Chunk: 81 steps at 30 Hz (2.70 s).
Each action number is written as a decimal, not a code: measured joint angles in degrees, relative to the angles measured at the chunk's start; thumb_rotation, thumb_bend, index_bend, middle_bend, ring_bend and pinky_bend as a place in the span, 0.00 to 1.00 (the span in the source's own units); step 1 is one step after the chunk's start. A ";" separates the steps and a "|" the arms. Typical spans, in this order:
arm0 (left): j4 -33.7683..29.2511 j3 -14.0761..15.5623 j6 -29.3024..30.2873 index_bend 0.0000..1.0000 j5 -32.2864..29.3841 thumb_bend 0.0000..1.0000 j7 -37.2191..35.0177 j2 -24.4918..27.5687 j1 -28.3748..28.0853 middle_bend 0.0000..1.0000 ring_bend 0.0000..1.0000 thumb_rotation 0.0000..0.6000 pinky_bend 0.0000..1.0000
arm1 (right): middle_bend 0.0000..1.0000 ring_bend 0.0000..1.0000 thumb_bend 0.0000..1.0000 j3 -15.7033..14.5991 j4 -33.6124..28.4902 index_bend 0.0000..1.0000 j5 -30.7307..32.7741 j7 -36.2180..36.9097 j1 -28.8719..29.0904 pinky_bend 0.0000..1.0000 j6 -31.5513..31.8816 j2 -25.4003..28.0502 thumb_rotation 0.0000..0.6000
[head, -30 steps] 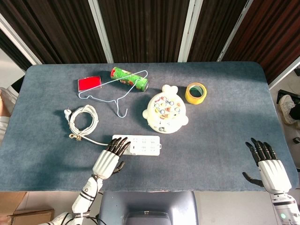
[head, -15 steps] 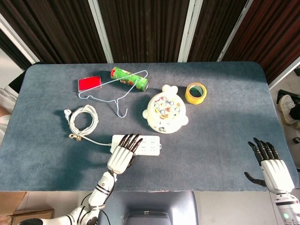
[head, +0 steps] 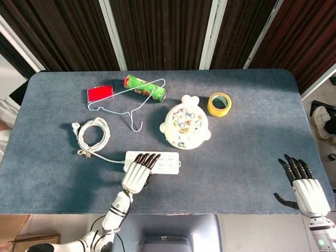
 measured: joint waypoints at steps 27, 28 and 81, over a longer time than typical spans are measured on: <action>-5.38 1.12 0.64 0.32 -1.93 0.53 0.51 1.52 -0.39 0.42 0.39 1.00 0.54 | 0.10 0.00 0.64 0.91 10.53 0.04 -13.18 2.46 19.58 0.00 -14.50 -14.66 1.00; -5.42 1.22 0.78 0.32 -1.91 0.53 0.69 1.49 -0.38 0.42 0.39 1.00 0.54 | 0.11 0.00 0.64 0.93 11.33 0.04 -13.62 2.42 20.51 0.00 -15.19 -15.89 1.00; -27.70 -0.02 7.27 0.29 -3.82 0.48 2.97 21.60 4.28 0.39 0.37 1.00 0.46 | 0.12 0.00 0.64 -0.65 9.98 0.00 -7.86 -2.75 25.62 0.00 -11.15 -18.79 1.00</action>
